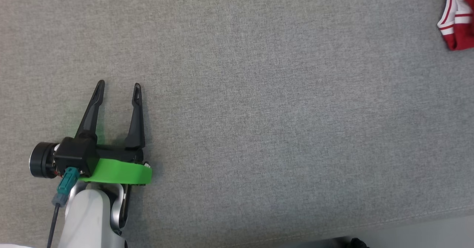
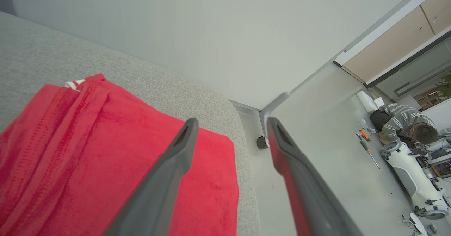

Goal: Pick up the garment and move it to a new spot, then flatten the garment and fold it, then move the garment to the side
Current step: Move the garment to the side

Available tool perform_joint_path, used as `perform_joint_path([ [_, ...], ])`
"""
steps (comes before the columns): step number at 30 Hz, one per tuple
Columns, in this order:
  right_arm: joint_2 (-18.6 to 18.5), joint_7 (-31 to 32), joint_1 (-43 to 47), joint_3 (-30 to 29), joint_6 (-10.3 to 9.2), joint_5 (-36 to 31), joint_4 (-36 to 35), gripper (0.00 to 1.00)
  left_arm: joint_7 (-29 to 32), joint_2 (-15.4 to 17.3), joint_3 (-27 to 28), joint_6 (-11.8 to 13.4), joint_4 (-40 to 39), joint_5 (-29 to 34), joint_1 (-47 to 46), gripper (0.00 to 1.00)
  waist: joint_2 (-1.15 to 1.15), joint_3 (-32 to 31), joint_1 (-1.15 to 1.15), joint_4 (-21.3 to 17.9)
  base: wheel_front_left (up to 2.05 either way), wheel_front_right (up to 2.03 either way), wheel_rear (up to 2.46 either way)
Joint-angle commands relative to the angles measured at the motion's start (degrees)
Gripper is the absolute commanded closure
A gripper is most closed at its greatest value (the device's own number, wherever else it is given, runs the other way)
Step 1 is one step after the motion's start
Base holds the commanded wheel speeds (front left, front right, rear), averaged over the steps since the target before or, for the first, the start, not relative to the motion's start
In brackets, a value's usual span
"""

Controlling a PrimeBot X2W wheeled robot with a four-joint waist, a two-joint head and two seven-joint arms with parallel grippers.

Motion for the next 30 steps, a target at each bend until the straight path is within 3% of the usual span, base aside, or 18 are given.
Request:
perform_joint_path([
  [1, 0.4, -0.8, -0.3, 0.1, -0.08, -0.6, 0.1, 0.00, 0.1, -0.1, 0.5, 0.1, 0.5, -0.1, 0.4, 0.00, 0.00, -1.7, 0.00, 0.1, 0.00, 0.00, 0.00],
  [6, 2.8, -2.0, 1.4, 0.1, -0.08, -1.0, -2.6, 0.00, 0.1, -0.4, 1.6, 0.4, 1.4, -1.2, 2.4, 0.00, 0.00, -5.7, 0.00, 0.1, 0.00, 0.00, 0.00],
  [10, 5.2, -2.0, 4.7, -3.0, -0.08, -1.6, -8.8, 0.00, 0.1, -0.6, 2.7, 0.5, 2.0, -1.9, 4.2, 0.00, 0.00, -9.5, 0.00, 0.1, 0.00, 0.00, 0.00],
  [21, 17.4, -2.0, 24.4, -14.7, -0.08, -7.7, -26.6, 0.00, 0.1, -1.0, 5.3, 0.8, 2.7, -2.7, 9.8, 0.00, 0.00, -18.3, 0.00, 0.4, 0.00, 0.00, 0.00],
  [30, 26.7, -2.0, 39.3, -20.5, -0.07, -10.0, -35.1, 0.00, 0.1, -1.1, 4.9, 1.0, 3.5, -3.1, 11.8, 0.00, 0.00, -22.6, 0.00, 1.8, 0.00, 0.00, 0.00],
])
